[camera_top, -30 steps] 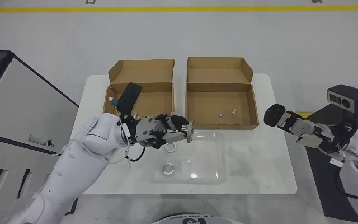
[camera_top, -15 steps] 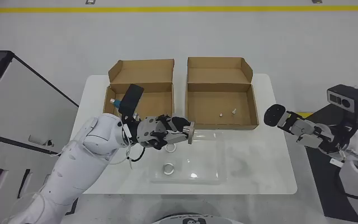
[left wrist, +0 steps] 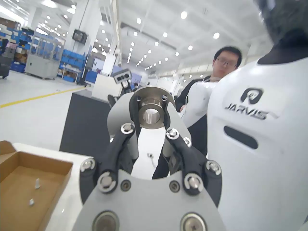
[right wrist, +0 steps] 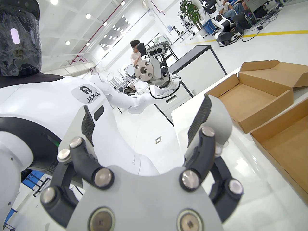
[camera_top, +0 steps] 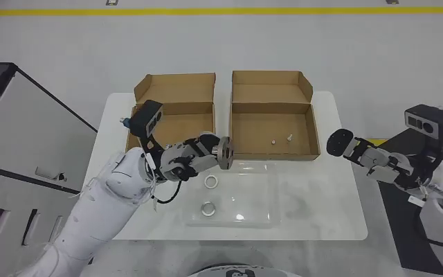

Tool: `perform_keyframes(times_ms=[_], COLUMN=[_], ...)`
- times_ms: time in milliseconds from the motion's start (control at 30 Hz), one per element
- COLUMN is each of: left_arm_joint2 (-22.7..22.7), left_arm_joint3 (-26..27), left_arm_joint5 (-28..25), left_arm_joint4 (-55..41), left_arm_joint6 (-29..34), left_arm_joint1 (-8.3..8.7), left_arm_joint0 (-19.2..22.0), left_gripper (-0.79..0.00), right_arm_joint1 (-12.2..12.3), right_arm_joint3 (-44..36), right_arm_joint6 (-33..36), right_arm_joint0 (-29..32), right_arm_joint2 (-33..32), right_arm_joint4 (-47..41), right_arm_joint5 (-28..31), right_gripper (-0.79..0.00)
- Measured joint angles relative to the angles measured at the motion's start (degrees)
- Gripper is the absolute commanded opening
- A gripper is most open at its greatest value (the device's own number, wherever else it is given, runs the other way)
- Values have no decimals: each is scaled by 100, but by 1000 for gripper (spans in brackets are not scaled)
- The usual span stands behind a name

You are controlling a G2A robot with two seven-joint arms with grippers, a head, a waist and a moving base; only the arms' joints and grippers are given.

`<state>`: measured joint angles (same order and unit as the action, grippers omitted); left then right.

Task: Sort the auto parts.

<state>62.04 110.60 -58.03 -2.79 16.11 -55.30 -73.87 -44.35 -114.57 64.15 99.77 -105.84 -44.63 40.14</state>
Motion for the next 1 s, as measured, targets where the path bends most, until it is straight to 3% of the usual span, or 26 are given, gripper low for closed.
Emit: perform_keyframes(times_ms=[267,567,767,1000], left_arm_joint2=[-62,235,624,1124], left_arm_joint3=[423,579,621,367], left_arm_joint5=[3,3,3,3], left_arm_joint4=[-926,-2073,-3038,-4062], left_arm_joint6=[-194,9,701,2220], left_arm_joint1=[-112,-382,-652,-1002], left_arm_joint0=[-114,-333,-557,-819], left_gripper=[-785,-785,-785,-785], right_arm_joint1=[0,0,0,0], right_arm_joint3=[0,0,0,0], right_arm_joint6=[0,0,0,0], right_arm_joint0=[0,0,0,0], right_arm_joint2=[0,0,0,0], right_arm_joint4=[0,0,0,0], right_arm_joint5=[0,0,0,0], right_gripper=[0,0,0,0])
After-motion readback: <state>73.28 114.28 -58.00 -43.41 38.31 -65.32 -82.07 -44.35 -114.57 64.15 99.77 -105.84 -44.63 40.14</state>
